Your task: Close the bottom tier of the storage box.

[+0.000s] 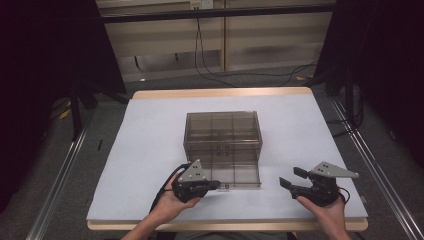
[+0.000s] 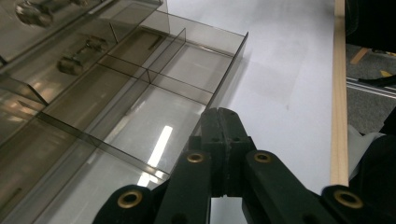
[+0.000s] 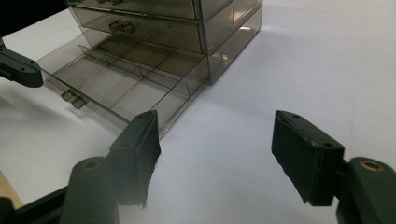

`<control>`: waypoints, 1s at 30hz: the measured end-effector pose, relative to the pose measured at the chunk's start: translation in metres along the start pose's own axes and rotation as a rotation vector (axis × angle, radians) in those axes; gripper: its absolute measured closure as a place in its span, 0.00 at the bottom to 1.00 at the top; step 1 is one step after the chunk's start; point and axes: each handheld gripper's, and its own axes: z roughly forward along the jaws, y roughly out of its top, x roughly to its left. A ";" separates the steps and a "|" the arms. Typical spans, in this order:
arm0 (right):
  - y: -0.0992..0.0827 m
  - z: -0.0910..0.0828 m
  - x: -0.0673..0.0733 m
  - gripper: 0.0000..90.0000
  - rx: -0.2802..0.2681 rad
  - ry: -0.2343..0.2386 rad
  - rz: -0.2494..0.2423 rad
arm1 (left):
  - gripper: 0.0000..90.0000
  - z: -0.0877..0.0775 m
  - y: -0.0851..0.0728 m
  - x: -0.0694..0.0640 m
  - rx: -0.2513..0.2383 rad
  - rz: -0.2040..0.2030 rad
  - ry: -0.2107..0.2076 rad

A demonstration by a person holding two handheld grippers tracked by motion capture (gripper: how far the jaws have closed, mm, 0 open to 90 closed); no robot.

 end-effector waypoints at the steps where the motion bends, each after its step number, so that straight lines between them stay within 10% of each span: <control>1: 0.000 0.000 0.000 0.36 0.000 0.004 -0.002 | 1.00 0.001 -0.002 0.001 0.022 -0.002 -0.002; 30: 0.000 0.003 -0.001 0.33 0.020 0.017 0.000 | 1.00 0.013 -0.013 0.008 0.050 -0.014 0.011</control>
